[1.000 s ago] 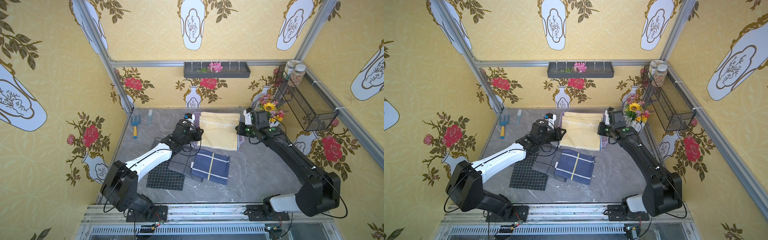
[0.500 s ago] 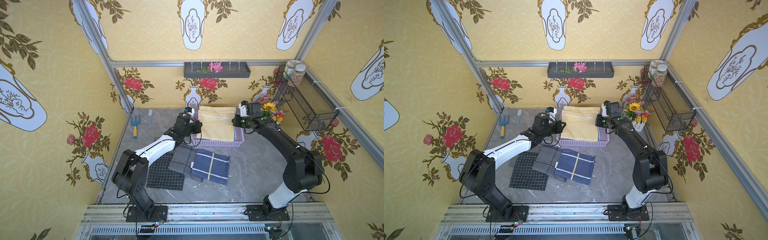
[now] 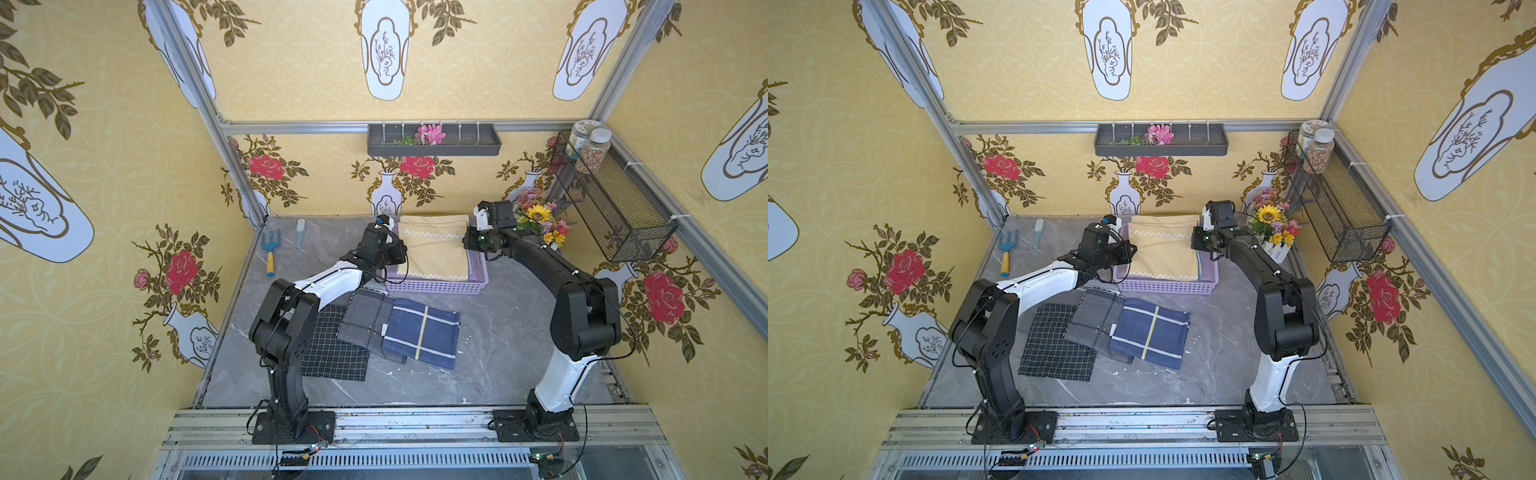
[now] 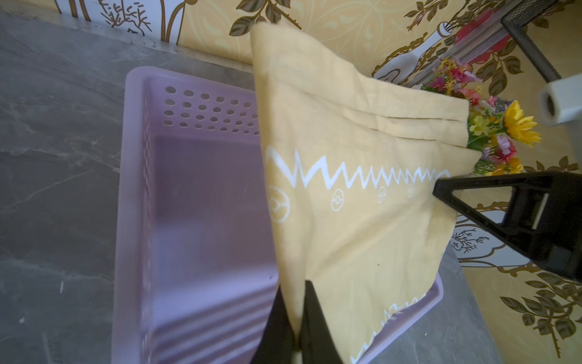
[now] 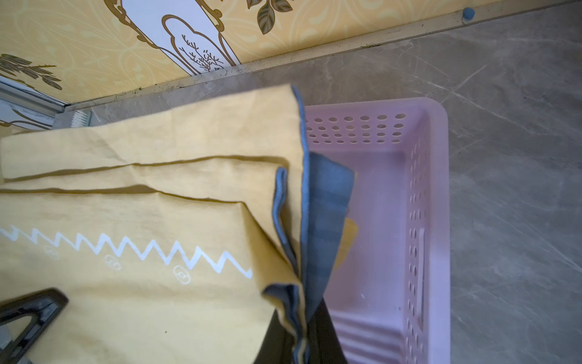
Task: Put the folded pillowcase in the basket
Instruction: Place the pillowcase in the basket.
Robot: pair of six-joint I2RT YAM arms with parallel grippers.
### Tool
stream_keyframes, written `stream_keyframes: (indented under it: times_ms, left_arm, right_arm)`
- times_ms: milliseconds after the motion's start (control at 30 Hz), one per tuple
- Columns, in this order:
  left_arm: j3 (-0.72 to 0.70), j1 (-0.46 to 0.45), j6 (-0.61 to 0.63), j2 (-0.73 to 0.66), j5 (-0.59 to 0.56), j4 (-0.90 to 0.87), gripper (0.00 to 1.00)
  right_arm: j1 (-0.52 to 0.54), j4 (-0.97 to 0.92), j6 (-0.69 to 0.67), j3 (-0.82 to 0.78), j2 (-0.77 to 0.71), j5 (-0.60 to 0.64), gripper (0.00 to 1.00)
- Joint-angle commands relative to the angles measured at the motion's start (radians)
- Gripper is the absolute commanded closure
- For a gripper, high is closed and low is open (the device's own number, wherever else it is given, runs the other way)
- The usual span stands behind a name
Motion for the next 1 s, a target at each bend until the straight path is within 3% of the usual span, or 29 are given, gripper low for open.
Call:
stream_keyframes:
  times_ms: [0,500,700,733,867,900,967]
  left_arm:
    - [0.015,0.006,0.007,0.043,-0.006,0.015,1.0]
    - [0.067,0.017,-0.002,0.173,0.035,0.012,1.0]
    - [0.081,0.017,-0.006,0.187,0.05,0.005,1.0]
    - [0.083,0.017,-0.006,0.186,0.053,0.004,0.94]
    - [0.087,0.019,-0.012,0.173,0.057,-0.003,0.43]
    - [0.085,0.019,-0.014,0.166,0.056,-0.004,0.34]
    - [0.084,0.02,-0.017,0.15,0.056,-0.007,0.22]
  right_arm:
    - [-0.007,0.023,-0.024,0.036,0.038,0.024,1.0]
    - [-0.012,-0.006,-0.039,0.066,0.125,0.022,0.99]
    - [-0.011,-0.01,-0.035,0.064,0.124,0.023,0.91]
    - [-0.012,-0.01,-0.034,0.064,0.123,0.023,0.89]
    - [-0.012,-0.009,-0.025,0.056,0.113,0.017,0.62]
    - [-0.012,-0.005,-0.023,0.05,0.106,0.015,0.54]
    - [-0.011,0.003,-0.023,0.035,0.089,0.015,0.47]
